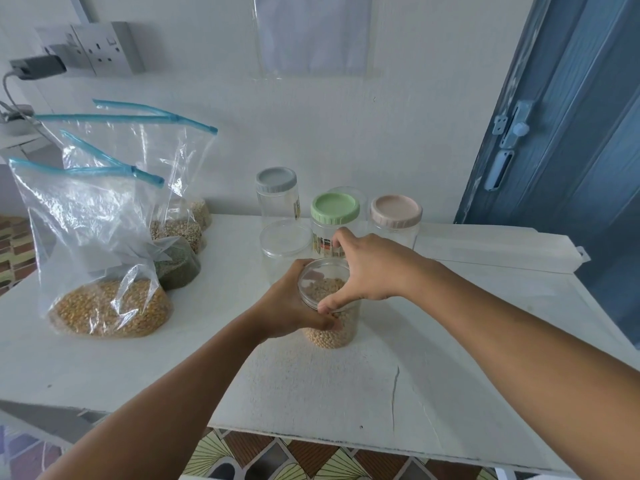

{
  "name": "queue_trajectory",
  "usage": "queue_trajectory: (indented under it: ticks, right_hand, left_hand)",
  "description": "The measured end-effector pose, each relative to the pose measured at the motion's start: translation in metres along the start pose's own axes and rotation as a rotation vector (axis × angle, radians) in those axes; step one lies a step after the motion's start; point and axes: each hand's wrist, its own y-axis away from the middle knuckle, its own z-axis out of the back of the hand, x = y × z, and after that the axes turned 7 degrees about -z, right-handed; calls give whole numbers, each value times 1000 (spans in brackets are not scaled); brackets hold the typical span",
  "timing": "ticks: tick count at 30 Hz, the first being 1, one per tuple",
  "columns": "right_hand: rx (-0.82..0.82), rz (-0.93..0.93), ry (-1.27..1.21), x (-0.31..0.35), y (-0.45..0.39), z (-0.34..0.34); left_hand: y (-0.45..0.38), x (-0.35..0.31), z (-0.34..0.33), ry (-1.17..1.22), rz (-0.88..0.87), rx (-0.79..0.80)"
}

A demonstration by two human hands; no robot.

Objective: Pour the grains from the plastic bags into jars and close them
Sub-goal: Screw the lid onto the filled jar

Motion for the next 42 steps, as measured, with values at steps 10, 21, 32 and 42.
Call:
queue_trajectory:
  ticks: [10,21,32,42]
  right_hand:
    - [-18,90,28,6,-3,-8]
    - [211,181,-12,1,-15,11]
    - [112,87,153,12,-13,16]
    - [273,96,-58,4,-9,16]
  left_hand:
    - [3,-3,-3,-11,-6,-11]
    - [2,3,-9,-42,-14,-53]
    - [2,10,-10,34,-15,-52]
    - [2,9,-12,21,-28,-55]
